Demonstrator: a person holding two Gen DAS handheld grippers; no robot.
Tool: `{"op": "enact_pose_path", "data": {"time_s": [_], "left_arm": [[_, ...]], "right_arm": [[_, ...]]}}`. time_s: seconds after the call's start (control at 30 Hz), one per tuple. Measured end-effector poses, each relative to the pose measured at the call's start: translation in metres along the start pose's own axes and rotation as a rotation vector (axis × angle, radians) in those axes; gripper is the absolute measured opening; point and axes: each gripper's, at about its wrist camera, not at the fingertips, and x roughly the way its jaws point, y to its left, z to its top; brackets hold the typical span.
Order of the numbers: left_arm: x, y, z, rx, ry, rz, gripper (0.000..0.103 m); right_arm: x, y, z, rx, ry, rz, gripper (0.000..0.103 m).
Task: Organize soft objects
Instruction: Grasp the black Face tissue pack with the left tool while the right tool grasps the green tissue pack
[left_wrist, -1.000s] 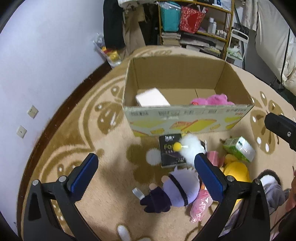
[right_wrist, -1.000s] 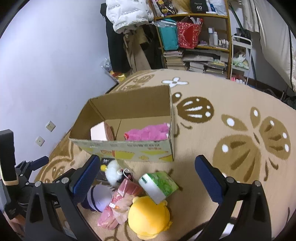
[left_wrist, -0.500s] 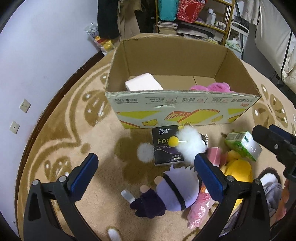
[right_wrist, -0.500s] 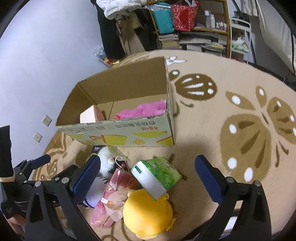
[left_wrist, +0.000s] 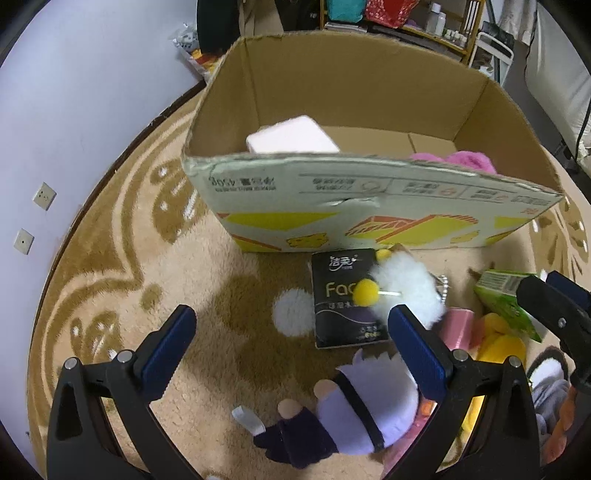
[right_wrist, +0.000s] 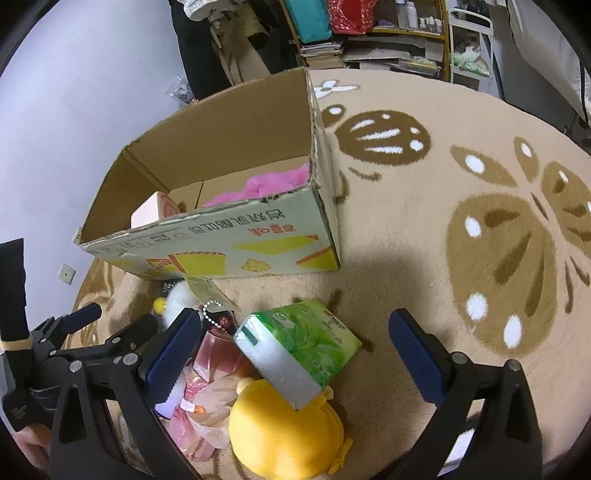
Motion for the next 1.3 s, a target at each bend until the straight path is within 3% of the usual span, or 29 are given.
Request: {"op": "enact_pose_path", "data": {"time_s": [1.03, 1.3], "left_arm": [[0.043, -0.018, 0.007, 0.062, 0.070, 0.041, 0.103], [0.045, -0.031, 0.011, 0.057, 0.047, 0.036, 0.102]], "right_arm": [[0.031, -0.001, 0.000, 0.019, 0.080, -0.035, 0.103], [0.042, 0.000, -0.005, 0.027, 0.133, -0.032, 0.078]]}}
